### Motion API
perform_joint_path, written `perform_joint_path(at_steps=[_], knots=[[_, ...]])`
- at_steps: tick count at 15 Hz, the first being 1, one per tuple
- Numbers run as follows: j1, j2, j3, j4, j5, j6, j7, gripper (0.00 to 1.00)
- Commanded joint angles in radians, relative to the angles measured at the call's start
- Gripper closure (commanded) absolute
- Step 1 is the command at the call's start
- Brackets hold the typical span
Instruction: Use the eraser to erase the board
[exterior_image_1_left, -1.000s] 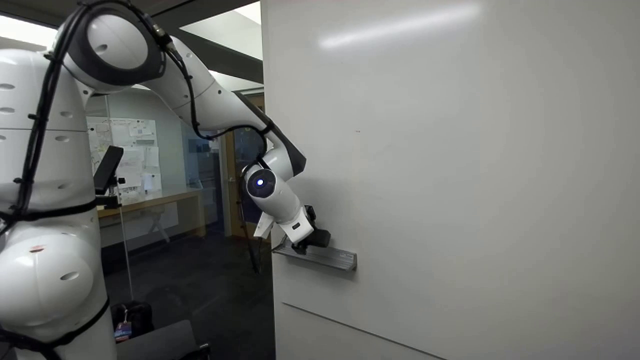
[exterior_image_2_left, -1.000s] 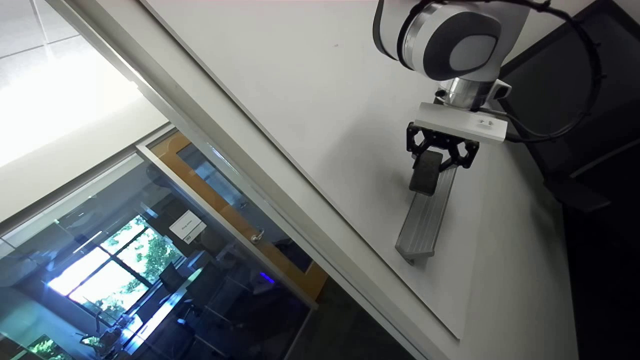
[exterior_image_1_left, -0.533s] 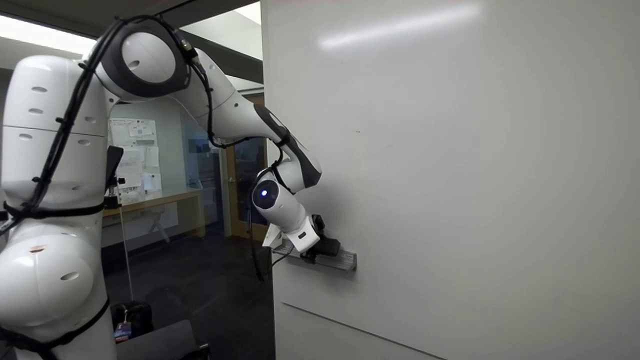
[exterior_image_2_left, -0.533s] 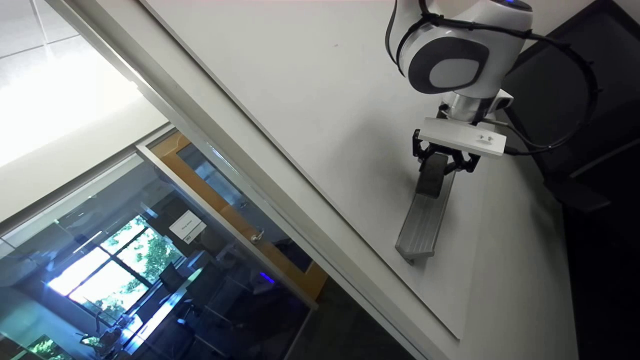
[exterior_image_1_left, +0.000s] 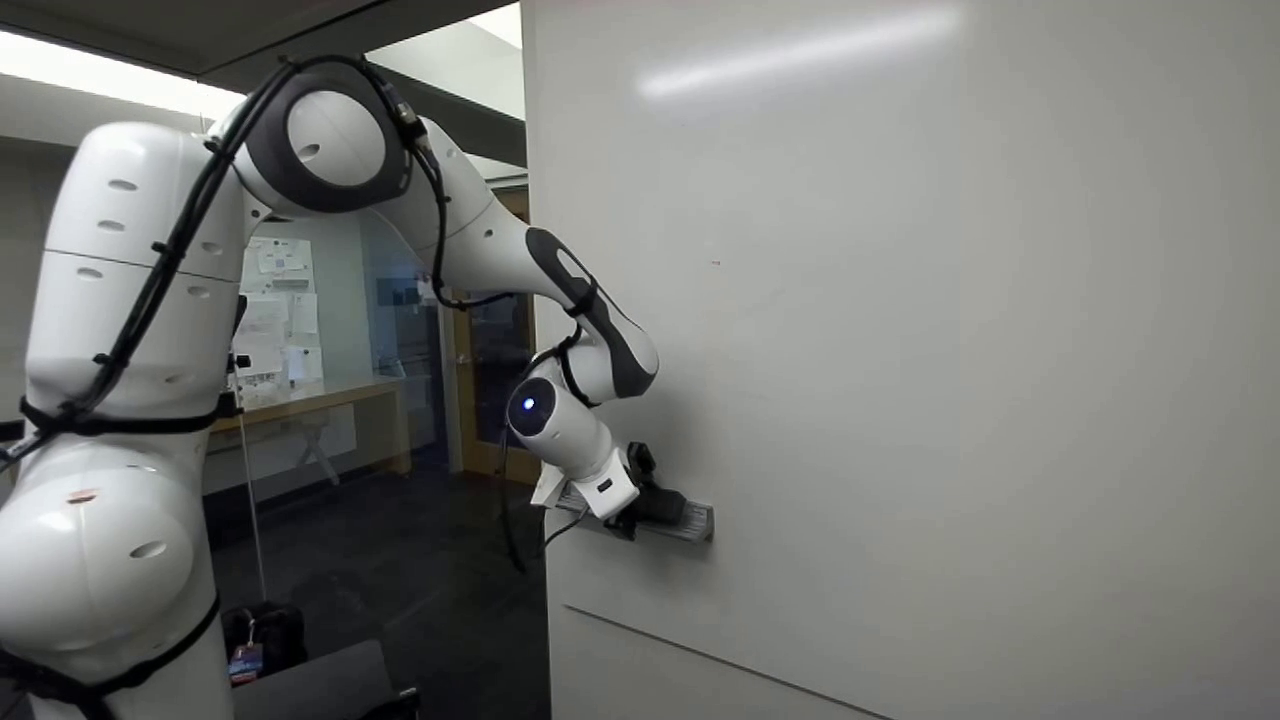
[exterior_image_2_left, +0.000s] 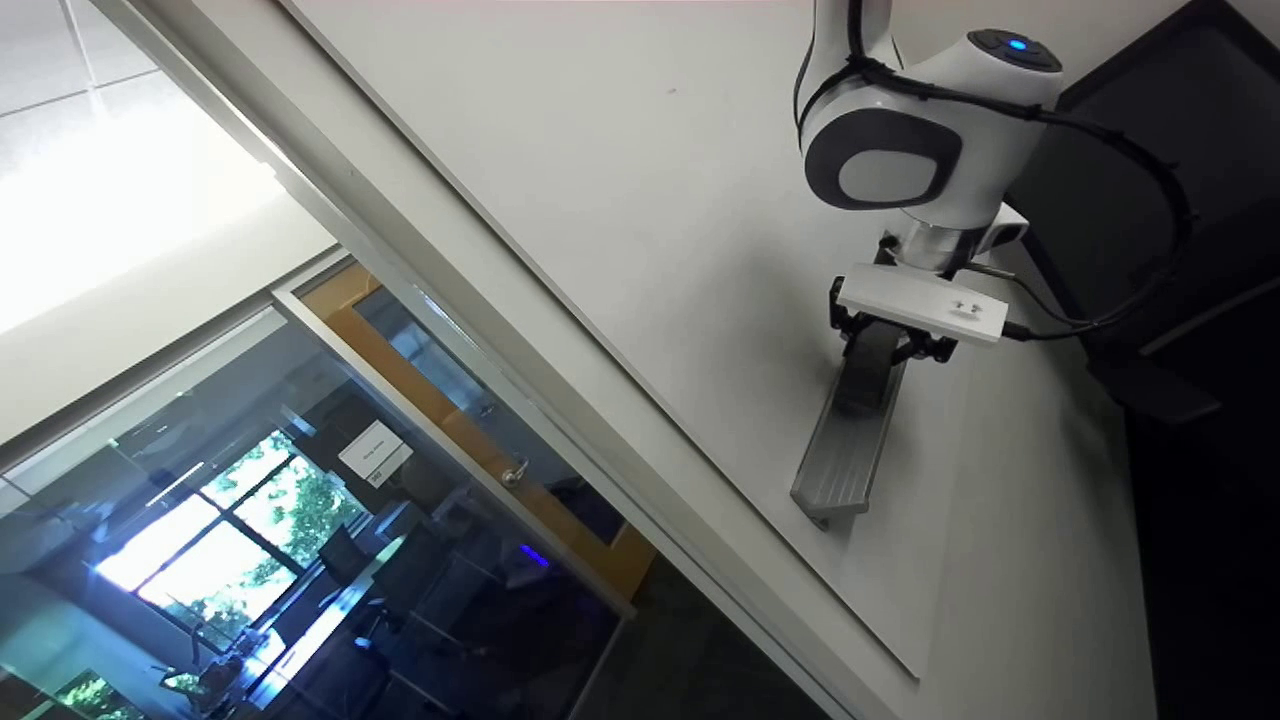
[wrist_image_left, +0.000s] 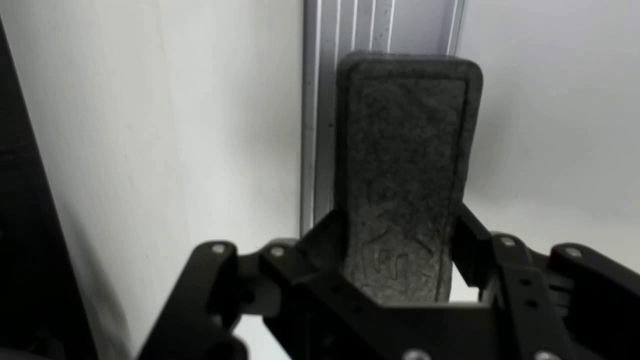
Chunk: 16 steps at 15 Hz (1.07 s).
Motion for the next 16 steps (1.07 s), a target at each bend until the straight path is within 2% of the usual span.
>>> perform_joint_path(at_steps=[1,2,3,4,5,6,8,12,14,15,16], knots=[[0.021,0.007,-0.018,0.019,0.01,-0.009,0.018,0.7],[0.02,0.004,-0.012,0.018,0.011,-0.012,0.017,0.7],[0.022,0.0,-0.013,0.017,0.01,-0.014,0.016,0.4],[0.021,-0.006,-0.01,0.016,0.01,-0.016,0.017,0.33],[0.021,-0.014,-0.007,0.014,0.01,-0.017,0.017,0.2],[0.021,-0.02,-0.006,0.012,0.01,-0.02,0.016,0.17],[0.02,-0.041,0.005,0.003,0.01,-0.014,0.016,0.02],[0.012,-0.128,0.047,-0.039,-0.037,0.037,0.053,0.0],[-0.004,-0.177,0.098,-0.071,-0.143,0.087,0.163,0.0],[0.051,-0.198,0.066,-0.093,-0.23,0.109,0.264,0.0],[0.059,-0.217,0.08,-0.116,-0.299,0.14,0.335,0.0]])
